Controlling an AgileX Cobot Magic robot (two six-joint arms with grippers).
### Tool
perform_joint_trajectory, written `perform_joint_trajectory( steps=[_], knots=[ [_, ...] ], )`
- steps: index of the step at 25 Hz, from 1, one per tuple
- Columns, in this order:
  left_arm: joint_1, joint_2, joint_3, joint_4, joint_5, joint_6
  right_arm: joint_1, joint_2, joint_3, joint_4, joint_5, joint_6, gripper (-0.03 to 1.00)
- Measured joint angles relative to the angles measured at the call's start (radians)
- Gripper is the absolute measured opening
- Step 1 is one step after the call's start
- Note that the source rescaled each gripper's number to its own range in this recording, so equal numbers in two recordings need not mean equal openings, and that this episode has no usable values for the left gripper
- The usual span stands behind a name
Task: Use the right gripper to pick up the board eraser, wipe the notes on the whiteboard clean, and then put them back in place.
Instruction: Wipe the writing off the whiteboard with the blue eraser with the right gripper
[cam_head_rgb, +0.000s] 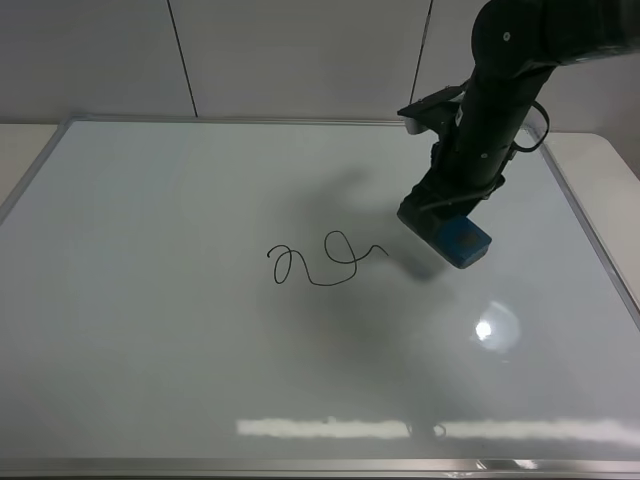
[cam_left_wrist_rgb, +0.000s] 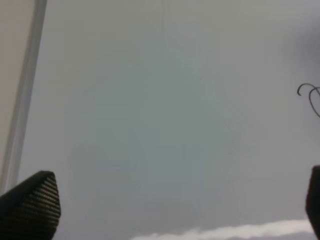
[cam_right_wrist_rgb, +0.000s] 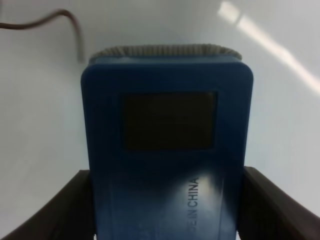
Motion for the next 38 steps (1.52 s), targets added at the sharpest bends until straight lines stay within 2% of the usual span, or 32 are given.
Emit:
perform_joint_trajectory(
  steps=[10,19,27,38],
  knots=[
    [0.000,0.000,0.000,0.000,0.000,0.000,0.131,0.016,-0.121,0.000,0.066,-0.060,0.03],
    [0.000,0.000,0.000,0.000,0.000,0.000,0.235,0.160,-0.305,0.000,0.170,-0.089,0.03],
    [0.000,0.000,0.000,0.000,0.000,0.000,0.307,0.293,-0.449,0.012,0.200,-0.099,0.03],
    [0.000,0.000,0.000,0.000,0.000,0.000,0.415,0.361,-0.465,0.012,0.168,-0.123,0.03]
  ],
)
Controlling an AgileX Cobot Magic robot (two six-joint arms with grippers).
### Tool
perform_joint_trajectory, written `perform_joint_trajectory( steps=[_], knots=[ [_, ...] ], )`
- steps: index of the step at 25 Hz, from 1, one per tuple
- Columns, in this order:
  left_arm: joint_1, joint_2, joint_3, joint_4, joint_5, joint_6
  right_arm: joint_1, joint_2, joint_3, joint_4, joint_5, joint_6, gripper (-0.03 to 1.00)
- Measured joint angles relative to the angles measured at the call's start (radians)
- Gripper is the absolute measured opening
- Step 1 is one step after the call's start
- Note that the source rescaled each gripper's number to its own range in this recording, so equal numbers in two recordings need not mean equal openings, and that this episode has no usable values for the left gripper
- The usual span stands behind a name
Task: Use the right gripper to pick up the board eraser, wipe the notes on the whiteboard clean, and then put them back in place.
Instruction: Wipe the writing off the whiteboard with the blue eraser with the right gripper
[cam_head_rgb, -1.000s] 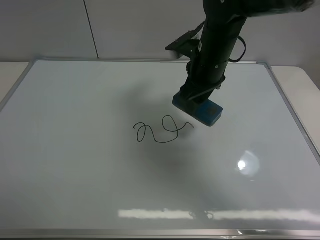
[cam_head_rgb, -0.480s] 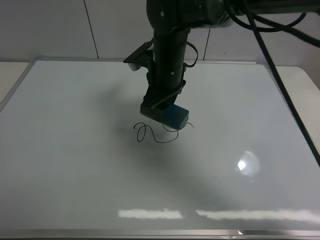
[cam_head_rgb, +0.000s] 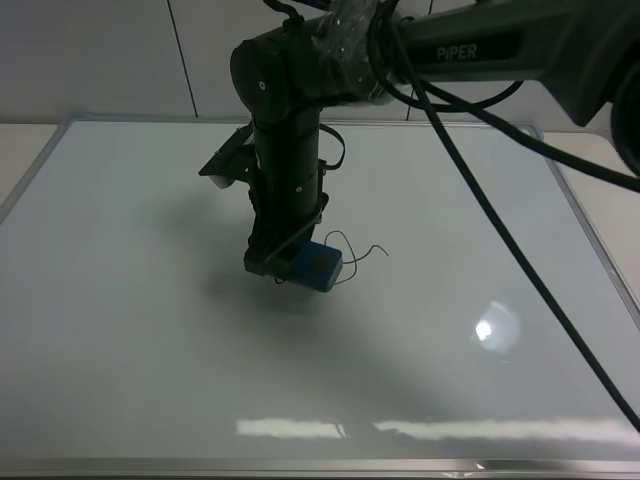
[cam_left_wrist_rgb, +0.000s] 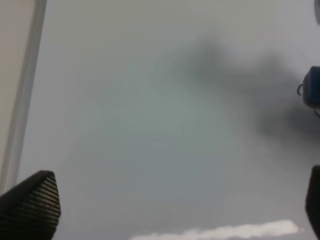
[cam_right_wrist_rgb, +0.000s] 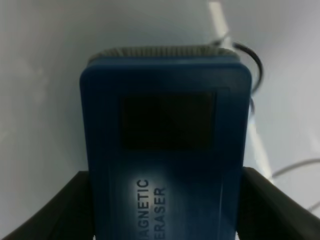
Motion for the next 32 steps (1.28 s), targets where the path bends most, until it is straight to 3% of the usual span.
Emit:
perform_joint_trajectory(
  steps=[20,32],
  knots=[
    [0.000,0.000,0.000,0.000,0.000,0.000,0.007,0.104,-0.005,-0.012,-0.029,0.008,0.02],
    [0.000,0.000,0.000,0.000,0.000,0.000,-0.091,0.106,-0.007,0.043,-0.042,0.017,0.01]
  ],
)
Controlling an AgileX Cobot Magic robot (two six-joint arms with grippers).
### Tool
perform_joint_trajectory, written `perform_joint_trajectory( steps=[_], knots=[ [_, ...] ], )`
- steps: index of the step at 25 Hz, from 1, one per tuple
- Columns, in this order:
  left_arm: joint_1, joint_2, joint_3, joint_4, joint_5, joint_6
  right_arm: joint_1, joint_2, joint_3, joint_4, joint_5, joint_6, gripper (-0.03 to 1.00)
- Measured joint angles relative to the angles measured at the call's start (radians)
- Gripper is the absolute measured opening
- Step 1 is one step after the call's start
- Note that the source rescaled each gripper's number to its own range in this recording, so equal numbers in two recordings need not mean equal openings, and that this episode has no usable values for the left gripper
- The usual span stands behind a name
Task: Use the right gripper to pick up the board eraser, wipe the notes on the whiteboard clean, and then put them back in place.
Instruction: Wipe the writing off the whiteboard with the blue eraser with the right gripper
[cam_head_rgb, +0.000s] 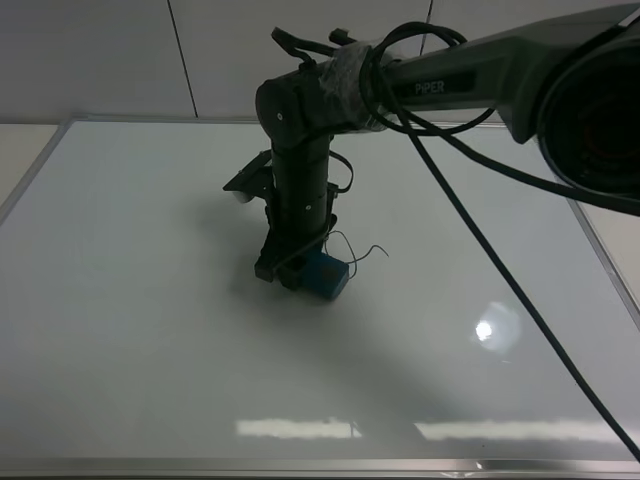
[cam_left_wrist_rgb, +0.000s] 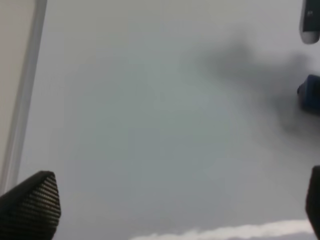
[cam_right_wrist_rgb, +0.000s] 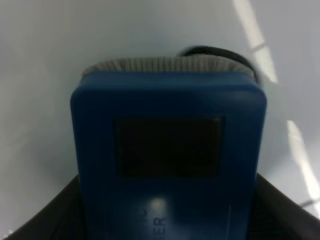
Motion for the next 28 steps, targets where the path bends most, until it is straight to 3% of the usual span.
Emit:
perform_joint_trajectory(
  steps=[16,28],
  knots=[
    [0.000,0.000,0.000,0.000,0.000,0.000,-0.240,0.000,-0.004,-0.064,0.043,0.045,0.00],
    [0.000,0.000,0.000,0.000,0.000,0.000,-0.243,0.000,-0.004,-0.096,0.044,0.052,0.00]
  ],
)
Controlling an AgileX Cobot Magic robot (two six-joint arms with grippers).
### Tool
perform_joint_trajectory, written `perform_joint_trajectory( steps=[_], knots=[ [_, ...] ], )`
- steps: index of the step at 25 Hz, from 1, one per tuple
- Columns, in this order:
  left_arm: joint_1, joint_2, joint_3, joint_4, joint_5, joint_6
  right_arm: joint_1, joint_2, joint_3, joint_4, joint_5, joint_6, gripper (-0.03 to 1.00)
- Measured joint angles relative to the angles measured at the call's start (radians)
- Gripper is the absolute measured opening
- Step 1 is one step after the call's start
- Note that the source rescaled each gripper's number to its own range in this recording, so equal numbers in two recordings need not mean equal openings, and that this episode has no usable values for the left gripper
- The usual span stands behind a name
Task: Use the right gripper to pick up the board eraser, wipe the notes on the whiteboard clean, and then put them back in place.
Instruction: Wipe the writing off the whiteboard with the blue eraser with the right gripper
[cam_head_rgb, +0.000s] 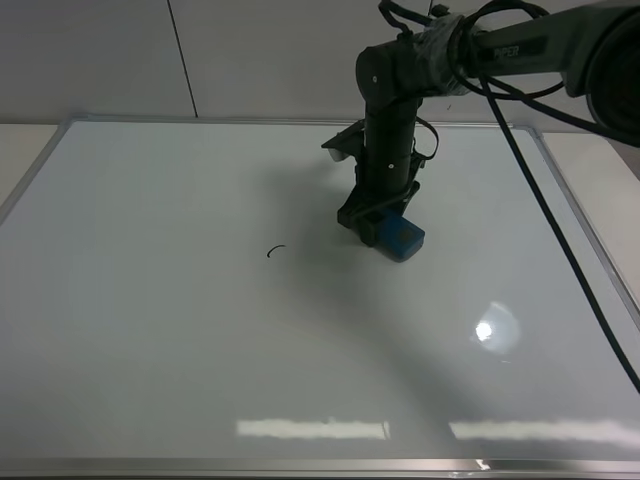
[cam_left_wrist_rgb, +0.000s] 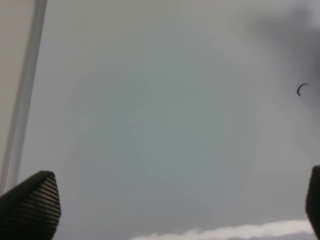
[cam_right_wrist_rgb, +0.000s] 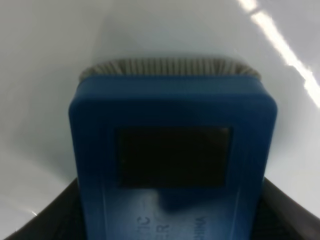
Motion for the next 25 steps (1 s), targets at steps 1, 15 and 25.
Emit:
perform_joint_trajectory(
  steps=[1,15,25],
  knots=[
    [0.000,0.000,0.000,0.000,0.000,0.000,0.009,0.000,0.000,-0.010,0.000,0.000,0.00],
    [0.000,0.000,0.000,0.000,0.000,0.000,0.221,0.034,-0.112,0.041,-0.036,-0.010,0.00],
    [0.000,0.000,0.000,0.000,0.000,0.000,0.395,0.070,-0.120,0.013,-0.029,-0.061,0.00]
  ],
)
